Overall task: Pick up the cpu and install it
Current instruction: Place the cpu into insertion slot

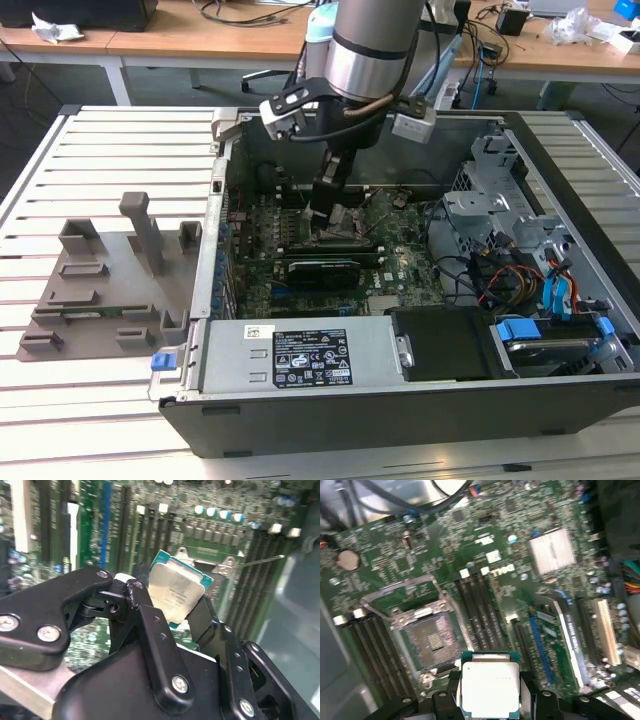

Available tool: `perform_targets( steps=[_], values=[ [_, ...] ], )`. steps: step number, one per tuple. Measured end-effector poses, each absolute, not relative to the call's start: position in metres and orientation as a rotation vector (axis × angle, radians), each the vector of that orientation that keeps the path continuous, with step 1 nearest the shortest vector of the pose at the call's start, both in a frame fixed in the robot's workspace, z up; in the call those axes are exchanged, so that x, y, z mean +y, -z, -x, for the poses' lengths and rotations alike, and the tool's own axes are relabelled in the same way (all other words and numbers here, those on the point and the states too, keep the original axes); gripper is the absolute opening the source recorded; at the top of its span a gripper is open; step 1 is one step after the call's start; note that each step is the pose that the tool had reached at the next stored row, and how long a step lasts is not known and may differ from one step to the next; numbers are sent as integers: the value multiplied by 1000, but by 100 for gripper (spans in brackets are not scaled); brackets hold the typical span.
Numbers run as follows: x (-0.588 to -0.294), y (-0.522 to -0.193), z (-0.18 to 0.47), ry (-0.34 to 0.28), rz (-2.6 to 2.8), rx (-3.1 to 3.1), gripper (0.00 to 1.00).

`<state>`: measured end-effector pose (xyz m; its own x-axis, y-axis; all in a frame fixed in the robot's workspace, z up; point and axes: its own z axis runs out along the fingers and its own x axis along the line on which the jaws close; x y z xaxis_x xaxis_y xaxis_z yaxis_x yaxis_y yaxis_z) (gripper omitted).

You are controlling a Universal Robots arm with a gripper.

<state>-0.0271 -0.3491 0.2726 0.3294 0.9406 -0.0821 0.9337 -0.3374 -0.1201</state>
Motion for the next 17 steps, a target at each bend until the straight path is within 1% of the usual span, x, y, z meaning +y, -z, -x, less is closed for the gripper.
perform_targets(
  steps=[1,4,12,15,17],
  values=[
    [-349,-272,27,-193,2495,-1787,55],
    [-349,-272,27,-173,2423,-1858,55],
    [-349,-272,27,-168,2358,-1949,55],
    [-349,-272,28,-105,2387,-1972,55],
    [-349,-272,30,-31,2419,-1998,55]
  ],
)
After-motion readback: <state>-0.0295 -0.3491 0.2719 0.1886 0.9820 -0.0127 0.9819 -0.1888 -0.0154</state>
